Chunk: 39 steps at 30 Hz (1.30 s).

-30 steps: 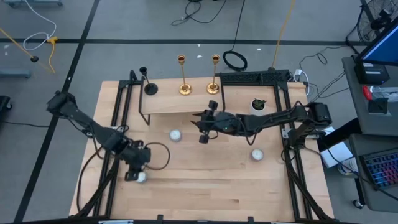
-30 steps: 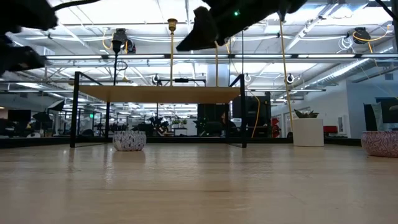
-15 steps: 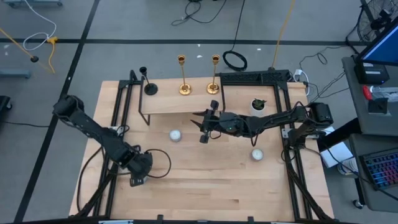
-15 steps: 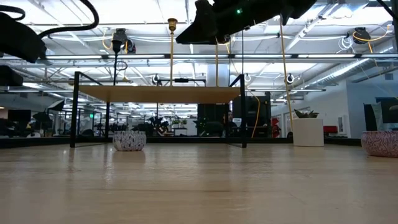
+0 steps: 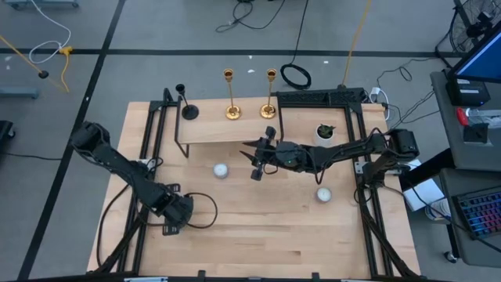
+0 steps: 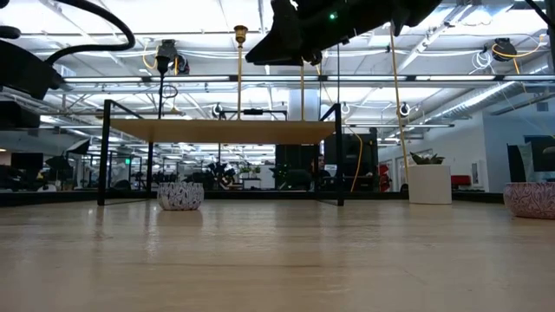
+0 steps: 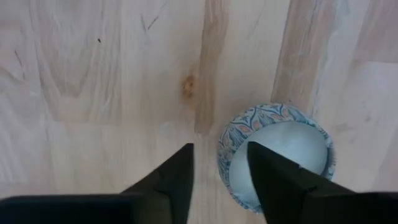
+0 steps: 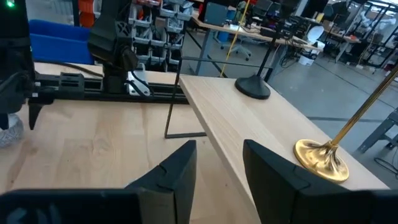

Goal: Pick & Place candle stick holders
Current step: Put the blue patterned scented candle on the shelf

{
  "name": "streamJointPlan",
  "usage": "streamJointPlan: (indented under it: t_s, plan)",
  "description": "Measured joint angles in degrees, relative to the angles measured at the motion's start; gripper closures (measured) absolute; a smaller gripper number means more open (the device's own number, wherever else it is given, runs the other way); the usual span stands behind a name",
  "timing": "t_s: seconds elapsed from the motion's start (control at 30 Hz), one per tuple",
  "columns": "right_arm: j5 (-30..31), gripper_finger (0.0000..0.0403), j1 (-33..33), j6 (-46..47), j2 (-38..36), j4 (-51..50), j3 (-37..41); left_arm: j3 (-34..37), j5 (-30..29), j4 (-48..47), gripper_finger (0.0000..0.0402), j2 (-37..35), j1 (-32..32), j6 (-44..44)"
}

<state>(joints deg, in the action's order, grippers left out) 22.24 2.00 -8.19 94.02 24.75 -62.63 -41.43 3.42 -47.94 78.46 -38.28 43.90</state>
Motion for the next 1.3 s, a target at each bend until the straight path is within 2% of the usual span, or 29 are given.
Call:
streamJointPlan:
  t_s: [0.27, 0.5, 0.7, 1.1, 1.3]
  plan:
    - [0.00, 0.0275, 0.00, -0.04, 0.00, 0.22, 0.00, 0.04, -0.07, 0.53, 0.0390, 0.00, 0.00, -0.67]
    - [-0.02, 0.0275, 0.00, -0.02, 0.00, 0.27, 0.00, -1.43, -1.42, 4.33, 0.0394, -0.01, 0.73, -3.13]
    - [-0.04, 0.0275, 0.00, -0.02, 0.00, 0.28, 0.00, -8.03, -6.08, 3.54, 0.0393, -1.11, 3.64, -7.88]
    - [-0.04, 0.0275, 0.00, 0.00, 0.00, 0.26, -0.04, -27.73, -17.50, -22.21, 0.0396, -1.33, 14.91, -30.21]
    - [-0.07, 0.0275, 0.00, 0.00, 0.02, 0.24, -0.04, -32.71, -25.27, -27.74, 0.0394, -1.33, 24.28, -42.13]
